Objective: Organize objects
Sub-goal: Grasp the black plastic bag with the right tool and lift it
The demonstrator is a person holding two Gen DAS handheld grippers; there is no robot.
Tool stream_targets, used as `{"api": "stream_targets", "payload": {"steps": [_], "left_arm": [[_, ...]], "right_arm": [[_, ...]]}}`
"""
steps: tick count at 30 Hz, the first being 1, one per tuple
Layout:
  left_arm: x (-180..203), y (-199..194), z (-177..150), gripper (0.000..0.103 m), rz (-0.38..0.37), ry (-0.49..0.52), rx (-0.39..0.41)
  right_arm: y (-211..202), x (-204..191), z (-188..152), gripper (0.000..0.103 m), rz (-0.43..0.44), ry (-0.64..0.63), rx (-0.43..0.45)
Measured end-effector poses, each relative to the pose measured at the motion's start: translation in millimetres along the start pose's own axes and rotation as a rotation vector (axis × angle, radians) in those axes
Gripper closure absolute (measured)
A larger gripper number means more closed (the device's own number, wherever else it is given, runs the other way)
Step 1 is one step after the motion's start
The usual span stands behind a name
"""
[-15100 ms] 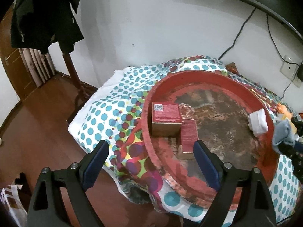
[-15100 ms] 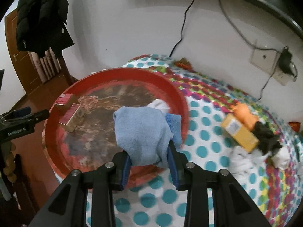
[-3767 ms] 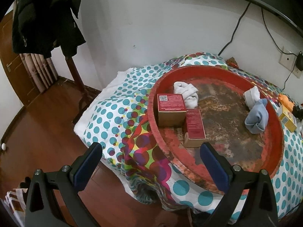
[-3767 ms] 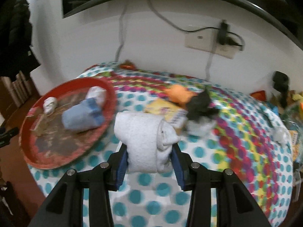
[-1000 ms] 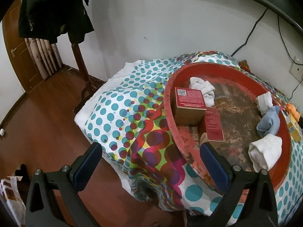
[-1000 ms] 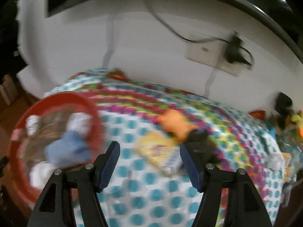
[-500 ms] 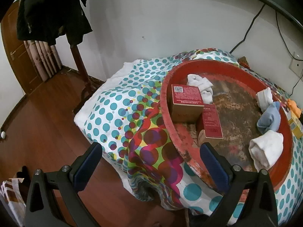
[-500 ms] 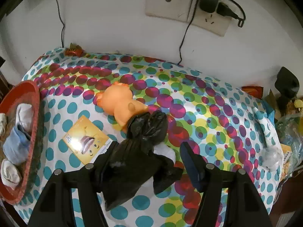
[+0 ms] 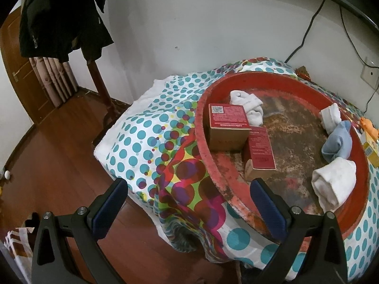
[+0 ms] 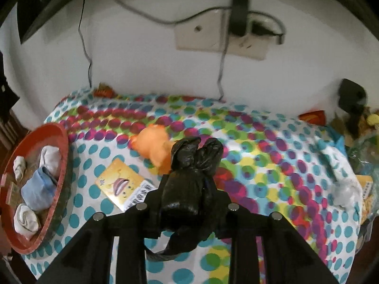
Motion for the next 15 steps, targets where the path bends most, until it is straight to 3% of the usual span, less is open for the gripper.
{"api": "stream_targets", "payload": {"steps": [1, 6, 11, 15], "left_arm": [[1.1, -0.2, -0.1, 0.000, 0.002, 0.002, 0.002], [11.1, -5.6, -0.9, 0.000, 0.016, 0.040, 0.024], [28.6, -21.9, -1.7, 0.000, 0.029, 0.096, 0.064], [56.7, -42.5, -2.8, 0.000, -0.030, 0.164, 0.085]], "right_arm": [[-1.6, 3.4, -3.0, 0.074, 0.006, 0.004, 0.006], [-2.6, 34.2, -26.1, 0.074, -0.133, 0.049, 0.060], [10.8, 72.7, -44.3, 0.074, -0.156, 0.108, 0.060], [14.2, 98.7, -57.3, 0.074, -0.158, 0.127, 0.062]]}}
Point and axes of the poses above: each gripper's, at about its wrist camera, not at the fingertips, and y roughly the way its jaws point, x to its right, z to its top, the point moved 3 cm from there along y, roughly the way its jaws point, and after that the axes turned 15 degrees about -x, right-handed, at the moved point
